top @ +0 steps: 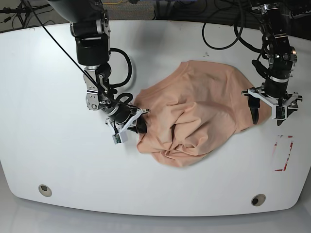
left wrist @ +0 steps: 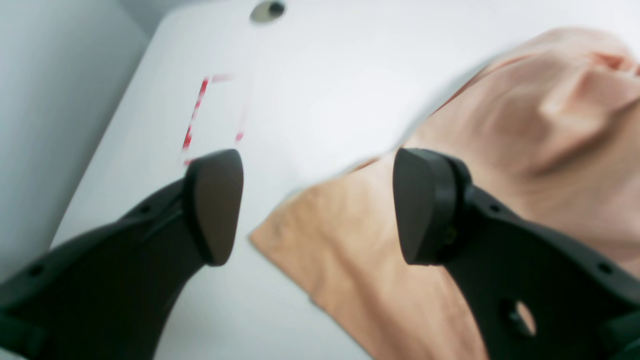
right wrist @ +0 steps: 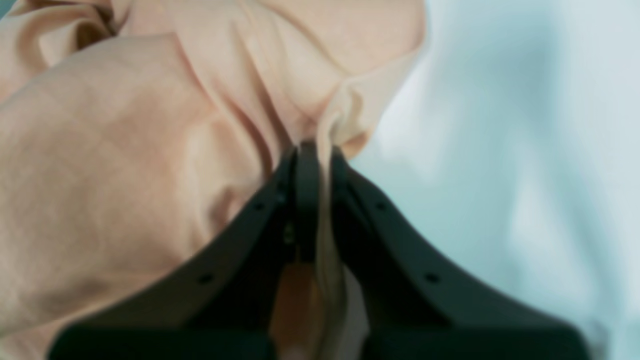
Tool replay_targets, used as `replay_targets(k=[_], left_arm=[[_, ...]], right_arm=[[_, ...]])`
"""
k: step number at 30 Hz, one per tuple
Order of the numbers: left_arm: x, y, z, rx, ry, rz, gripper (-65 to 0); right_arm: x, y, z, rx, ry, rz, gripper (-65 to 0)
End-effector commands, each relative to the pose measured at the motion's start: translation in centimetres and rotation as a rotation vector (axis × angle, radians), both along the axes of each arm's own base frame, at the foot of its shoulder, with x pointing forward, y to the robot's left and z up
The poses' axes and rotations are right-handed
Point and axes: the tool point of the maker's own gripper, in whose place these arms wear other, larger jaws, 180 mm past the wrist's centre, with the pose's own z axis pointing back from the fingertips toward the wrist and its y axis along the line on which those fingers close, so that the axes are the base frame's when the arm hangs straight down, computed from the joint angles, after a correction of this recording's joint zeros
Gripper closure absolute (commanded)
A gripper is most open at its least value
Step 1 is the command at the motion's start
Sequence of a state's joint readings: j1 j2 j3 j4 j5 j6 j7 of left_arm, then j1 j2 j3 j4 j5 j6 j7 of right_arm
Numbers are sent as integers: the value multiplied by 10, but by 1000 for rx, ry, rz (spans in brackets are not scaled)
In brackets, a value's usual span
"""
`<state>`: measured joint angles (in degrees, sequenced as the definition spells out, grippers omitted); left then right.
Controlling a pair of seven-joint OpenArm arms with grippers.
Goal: Fold the T-shirt properly
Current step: 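Lower the right gripper onto the shirt edge and close on it, then release and regrasp the shirt edge with the left gripper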
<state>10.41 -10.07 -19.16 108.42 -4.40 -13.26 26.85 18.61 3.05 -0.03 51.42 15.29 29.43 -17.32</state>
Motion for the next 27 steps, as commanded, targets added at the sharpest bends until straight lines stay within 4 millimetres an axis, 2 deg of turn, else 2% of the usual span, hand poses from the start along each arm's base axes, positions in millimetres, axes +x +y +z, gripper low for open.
replay_targets(k=[1,9,19,27], left_arm=[[13,15,16,12,-47,31,-442],[24,24,4,-11,-8,55,-449],[35,37,-14,-45,52,95,-461],[44,43,-35,-90,106,121,-470]], right_arm=[[5,-6,8,-27,-19,-3,-3],[5,1,37,-24,-120,15,-1],[-14,6,66,-20,-216,26,0],[-38,11,77,-38,-239,50,0]])
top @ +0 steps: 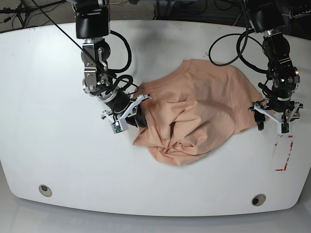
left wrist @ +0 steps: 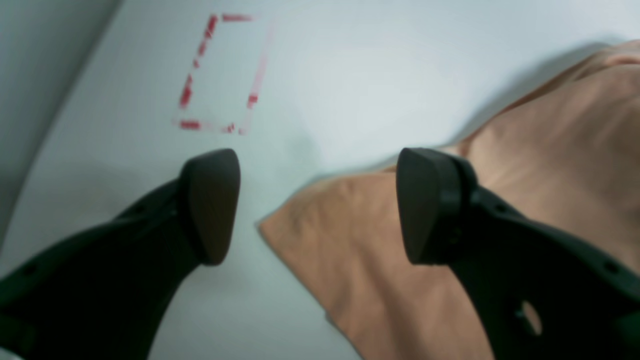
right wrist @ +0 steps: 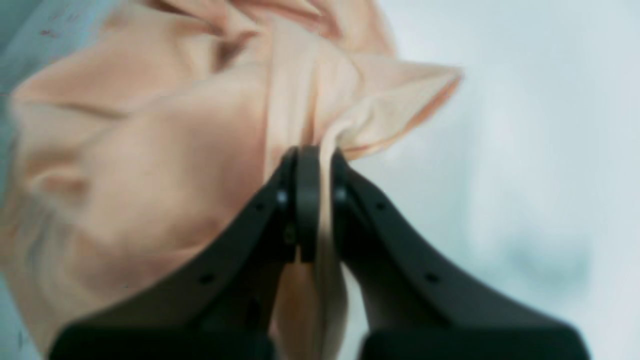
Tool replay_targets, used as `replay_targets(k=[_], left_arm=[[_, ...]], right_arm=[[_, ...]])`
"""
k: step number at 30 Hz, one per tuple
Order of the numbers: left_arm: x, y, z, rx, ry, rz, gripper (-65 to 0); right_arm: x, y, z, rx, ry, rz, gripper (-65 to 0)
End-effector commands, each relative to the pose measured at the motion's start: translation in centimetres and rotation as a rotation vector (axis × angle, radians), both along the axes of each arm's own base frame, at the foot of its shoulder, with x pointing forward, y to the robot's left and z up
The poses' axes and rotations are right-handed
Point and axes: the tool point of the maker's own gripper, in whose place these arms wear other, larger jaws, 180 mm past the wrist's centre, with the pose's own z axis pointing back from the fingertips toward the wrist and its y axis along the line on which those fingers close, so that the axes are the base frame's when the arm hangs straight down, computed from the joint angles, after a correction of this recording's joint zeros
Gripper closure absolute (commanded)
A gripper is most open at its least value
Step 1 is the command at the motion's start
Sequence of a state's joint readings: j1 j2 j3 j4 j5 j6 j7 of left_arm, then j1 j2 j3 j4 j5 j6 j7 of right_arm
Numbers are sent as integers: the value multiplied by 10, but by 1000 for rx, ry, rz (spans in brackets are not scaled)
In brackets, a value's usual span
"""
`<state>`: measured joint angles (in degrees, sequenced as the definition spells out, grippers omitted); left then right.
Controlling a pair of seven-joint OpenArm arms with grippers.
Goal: Fold the T-shirt properly
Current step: 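Release and regrasp the shirt edge with the left gripper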
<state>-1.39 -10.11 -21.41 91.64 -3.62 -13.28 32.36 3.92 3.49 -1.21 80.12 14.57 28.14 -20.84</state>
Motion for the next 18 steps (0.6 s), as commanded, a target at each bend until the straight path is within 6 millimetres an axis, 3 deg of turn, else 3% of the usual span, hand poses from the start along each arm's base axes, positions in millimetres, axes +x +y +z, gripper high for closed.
replay_targets(k=[1,4,6,16,18], left_arm=[[9,5,11,1,-41,3,-470],[11,3,5,-11,-27,3,-470],[14,-7,-14,-29,14,-23,-469],[3,-7,-36,-41,58,-22,-471],[-5,-4,-38,-27,70,-22,-470]], right_arm=[[4,3,20,11,-54,9,0],[-4,6,21,0,-52,24,0],[-17,3,26,-21,-54,31,0],[-24,-9,37,-49,-78,12,0],[-24,-18,48,-62,-108,-8,0]])
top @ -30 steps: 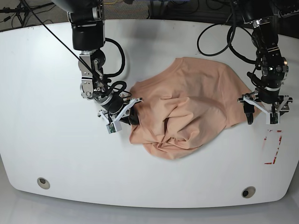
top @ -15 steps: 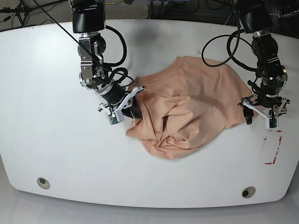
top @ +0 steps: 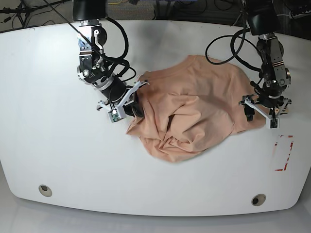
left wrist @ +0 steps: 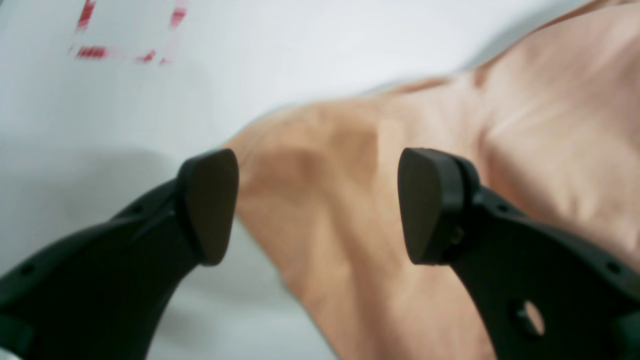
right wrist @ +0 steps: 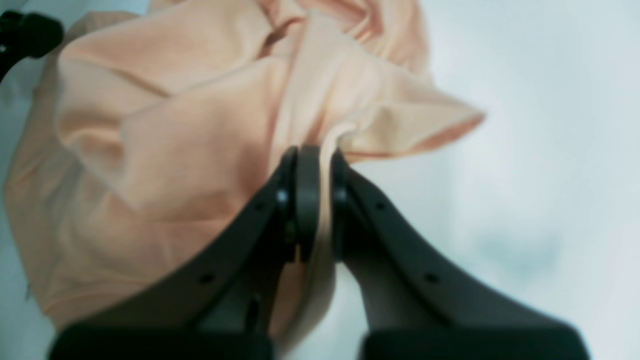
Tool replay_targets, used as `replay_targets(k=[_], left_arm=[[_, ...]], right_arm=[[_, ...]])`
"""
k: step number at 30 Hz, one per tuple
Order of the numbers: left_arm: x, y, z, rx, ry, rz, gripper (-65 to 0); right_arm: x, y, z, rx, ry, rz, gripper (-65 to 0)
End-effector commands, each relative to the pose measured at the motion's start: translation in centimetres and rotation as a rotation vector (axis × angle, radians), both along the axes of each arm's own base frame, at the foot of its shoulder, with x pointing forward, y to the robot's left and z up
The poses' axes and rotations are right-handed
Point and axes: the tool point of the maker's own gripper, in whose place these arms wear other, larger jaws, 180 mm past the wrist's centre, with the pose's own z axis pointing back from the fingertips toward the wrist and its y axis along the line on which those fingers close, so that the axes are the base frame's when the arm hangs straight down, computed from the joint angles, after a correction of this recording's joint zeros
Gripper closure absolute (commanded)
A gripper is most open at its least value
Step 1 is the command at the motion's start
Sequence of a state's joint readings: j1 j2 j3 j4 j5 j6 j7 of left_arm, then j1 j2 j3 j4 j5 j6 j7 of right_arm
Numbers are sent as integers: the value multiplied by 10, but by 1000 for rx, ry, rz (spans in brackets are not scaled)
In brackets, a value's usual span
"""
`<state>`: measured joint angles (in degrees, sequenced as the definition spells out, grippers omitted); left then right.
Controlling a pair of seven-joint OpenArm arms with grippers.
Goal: Fold the T-shirt properly
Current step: 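Release and regrasp the shirt edge with the left gripper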
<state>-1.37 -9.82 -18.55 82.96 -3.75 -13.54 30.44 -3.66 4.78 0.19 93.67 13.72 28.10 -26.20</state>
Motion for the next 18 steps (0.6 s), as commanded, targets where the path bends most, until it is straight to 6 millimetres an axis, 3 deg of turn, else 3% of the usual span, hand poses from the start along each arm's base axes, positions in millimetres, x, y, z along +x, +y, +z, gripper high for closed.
replay_targets(k=[1,8,10,18], left_arm=[[0,11,15,30,-44,7,-470],[-3,11,17,41,-45,2,-471],[-1,8,25,50,-61,-12,-471],[-5,8,32,68,-71,-16,-469]], right_arm=[[8,-8,30,13,-87,-20,0],[4,-10,51,-15,-135,-7,0],[-3,-9,65,-43,-162,18,-4],[-7,-12,73,-72,-174,27,-6]])
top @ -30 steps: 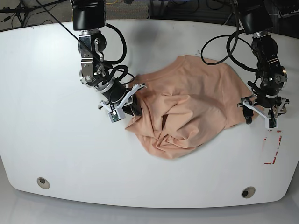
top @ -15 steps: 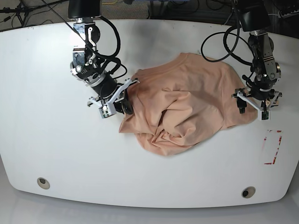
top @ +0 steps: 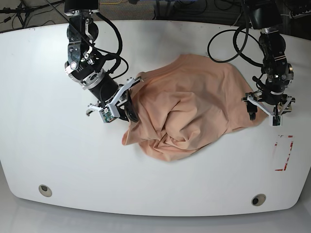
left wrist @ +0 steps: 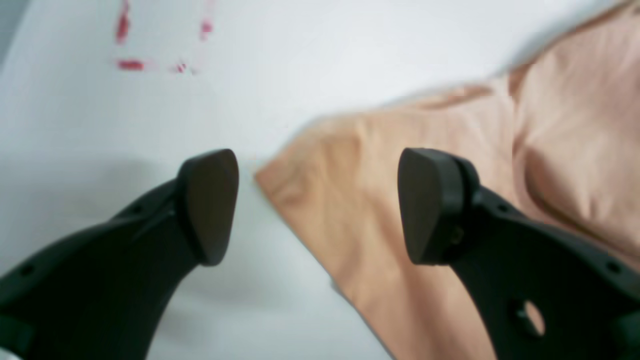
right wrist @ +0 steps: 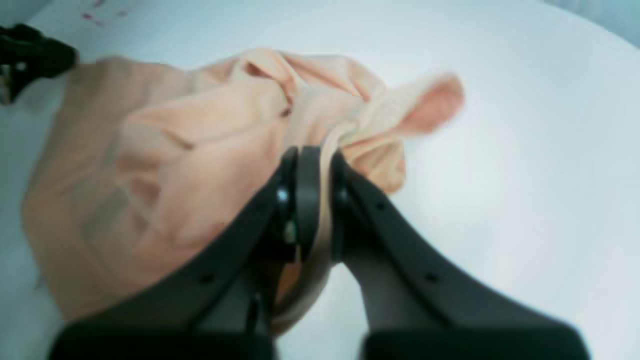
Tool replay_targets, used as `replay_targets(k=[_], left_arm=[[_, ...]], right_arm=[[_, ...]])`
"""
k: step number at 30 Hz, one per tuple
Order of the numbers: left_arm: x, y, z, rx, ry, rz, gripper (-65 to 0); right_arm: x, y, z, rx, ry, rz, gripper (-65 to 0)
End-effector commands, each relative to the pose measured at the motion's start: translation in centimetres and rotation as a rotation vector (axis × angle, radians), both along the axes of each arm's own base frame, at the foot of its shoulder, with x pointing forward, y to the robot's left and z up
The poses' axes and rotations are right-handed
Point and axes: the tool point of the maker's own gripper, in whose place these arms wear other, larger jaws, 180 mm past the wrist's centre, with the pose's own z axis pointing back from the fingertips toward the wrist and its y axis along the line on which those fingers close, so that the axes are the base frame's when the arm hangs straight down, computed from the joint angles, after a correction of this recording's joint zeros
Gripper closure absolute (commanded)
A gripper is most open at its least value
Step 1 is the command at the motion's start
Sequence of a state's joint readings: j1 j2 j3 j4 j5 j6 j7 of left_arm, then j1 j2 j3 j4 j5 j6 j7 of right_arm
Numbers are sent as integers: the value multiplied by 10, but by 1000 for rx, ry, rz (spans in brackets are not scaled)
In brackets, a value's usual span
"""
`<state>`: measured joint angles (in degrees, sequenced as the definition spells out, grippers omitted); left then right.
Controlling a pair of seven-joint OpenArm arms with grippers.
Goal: Fold the T-shirt properly
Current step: 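Release and regrasp the shirt edge with the left gripper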
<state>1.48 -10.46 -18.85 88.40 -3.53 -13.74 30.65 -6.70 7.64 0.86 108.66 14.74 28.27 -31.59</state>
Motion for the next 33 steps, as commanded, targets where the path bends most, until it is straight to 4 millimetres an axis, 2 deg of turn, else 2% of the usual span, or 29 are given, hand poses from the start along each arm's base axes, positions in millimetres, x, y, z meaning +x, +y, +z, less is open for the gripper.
replay_targets(k=[1,4,12,16,24,26,33], left_arm=[[3,6,15,22,-39,0,-470],[3,0,19,31,-53,-19,-473],[3,-6,5,20,-25,-37,-477],[8,-12,-16,0,22,-50,-480],[14,-21,-38,-24,74,-72,-478],[14,-17,-48,-36,115,-52,-462],[15,-15,-61,-44,164,-46,-424]], right_arm=[[5,-4,15,5,-46,-7,-7],[8,-7,14,-13,-48,-7,-7],[8,-8,12,-17,-45,-9,-7],[5,-9,6,-5,-28,-11,-3],[6,-8,3,0,-22,-14,-2],[6,-7,6,-2,-26,-13,0],[5,-8,4,-1,-19,-14,0]])
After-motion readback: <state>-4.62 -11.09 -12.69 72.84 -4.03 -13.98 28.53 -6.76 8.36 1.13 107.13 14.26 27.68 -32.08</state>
